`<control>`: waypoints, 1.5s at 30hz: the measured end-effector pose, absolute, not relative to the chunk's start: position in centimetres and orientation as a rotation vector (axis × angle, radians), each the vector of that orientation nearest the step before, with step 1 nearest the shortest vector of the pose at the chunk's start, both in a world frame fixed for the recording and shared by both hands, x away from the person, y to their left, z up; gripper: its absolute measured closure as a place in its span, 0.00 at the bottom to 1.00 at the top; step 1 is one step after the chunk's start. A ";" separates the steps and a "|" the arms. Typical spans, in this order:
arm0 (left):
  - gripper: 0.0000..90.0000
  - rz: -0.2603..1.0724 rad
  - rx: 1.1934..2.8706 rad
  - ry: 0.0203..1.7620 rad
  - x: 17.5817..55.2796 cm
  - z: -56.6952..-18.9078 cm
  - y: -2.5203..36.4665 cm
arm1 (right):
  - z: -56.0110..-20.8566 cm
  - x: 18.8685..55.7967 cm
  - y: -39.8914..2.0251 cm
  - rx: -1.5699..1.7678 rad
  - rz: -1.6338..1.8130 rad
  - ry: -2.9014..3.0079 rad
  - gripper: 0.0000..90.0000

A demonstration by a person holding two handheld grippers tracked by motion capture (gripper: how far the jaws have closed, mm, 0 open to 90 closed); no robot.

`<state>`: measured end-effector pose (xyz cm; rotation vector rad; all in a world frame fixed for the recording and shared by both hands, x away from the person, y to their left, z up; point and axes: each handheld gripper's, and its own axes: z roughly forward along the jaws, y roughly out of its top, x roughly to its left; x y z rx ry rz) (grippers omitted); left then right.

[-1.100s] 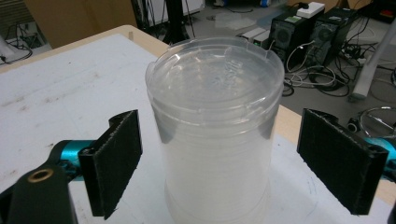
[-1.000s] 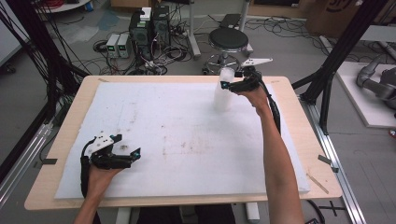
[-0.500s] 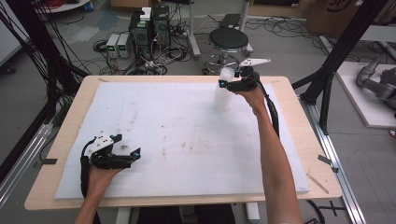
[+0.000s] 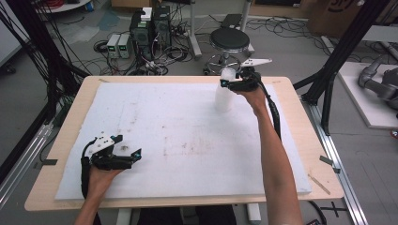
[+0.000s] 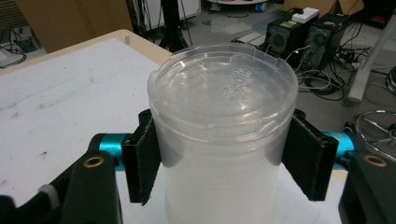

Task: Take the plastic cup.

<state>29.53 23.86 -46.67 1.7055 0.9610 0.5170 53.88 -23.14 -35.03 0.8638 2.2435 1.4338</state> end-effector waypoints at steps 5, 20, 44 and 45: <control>0.02 0.519 1.709 0.959 29.5 -46.7 23.8 | -35.0 53.8 -23.2 0.863 1.434 2.247 0.39; 0.02 0.517 1.709 0.962 29.5 -46.7 23.8 | -34.4 53.6 -23.3 0.847 1.454 2.218 0.39; 0.02 0.518 1.717 0.964 29.6 -46.7 23.7 | -28.9 52.9 -23.7 0.825 1.527 2.144 0.40; 0.02 0.519 1.715 0.964 29.6 -46.7 23.7 | -28.3 52.9 -23.6 0.822 1.521 2.142 0.40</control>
